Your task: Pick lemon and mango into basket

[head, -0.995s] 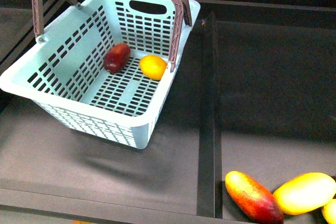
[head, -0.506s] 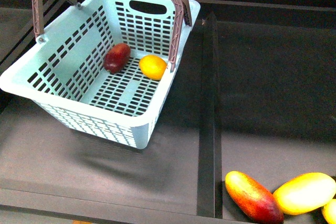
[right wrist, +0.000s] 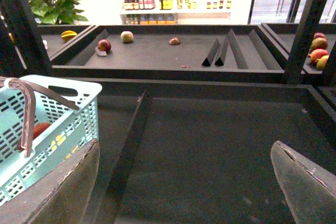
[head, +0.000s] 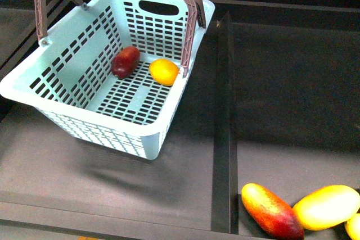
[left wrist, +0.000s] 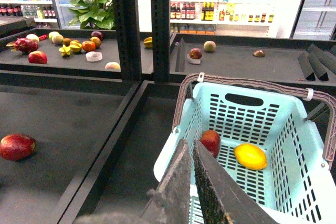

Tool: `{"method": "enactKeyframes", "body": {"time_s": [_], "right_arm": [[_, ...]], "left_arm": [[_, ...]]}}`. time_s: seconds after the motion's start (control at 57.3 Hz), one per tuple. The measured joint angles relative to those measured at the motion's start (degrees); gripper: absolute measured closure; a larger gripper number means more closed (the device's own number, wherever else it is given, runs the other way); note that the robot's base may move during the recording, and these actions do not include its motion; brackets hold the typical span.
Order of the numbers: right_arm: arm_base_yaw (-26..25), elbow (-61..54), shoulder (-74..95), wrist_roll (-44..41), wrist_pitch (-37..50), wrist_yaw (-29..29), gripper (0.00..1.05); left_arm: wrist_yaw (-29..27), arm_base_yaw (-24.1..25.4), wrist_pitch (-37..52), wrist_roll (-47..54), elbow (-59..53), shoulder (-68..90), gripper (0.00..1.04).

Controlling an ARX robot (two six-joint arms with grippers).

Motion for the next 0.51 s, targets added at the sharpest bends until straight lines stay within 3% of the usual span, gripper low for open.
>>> {"method": "enactKeyframes", "body": {"time_s": [0.506], "right_arm": [[0.0,0.0,0.0,0.02,0.0,0.0,0.09]], "left_arm": [[0.0,0.0,0.0,0.0,0.0,0.0,1.01]]}}
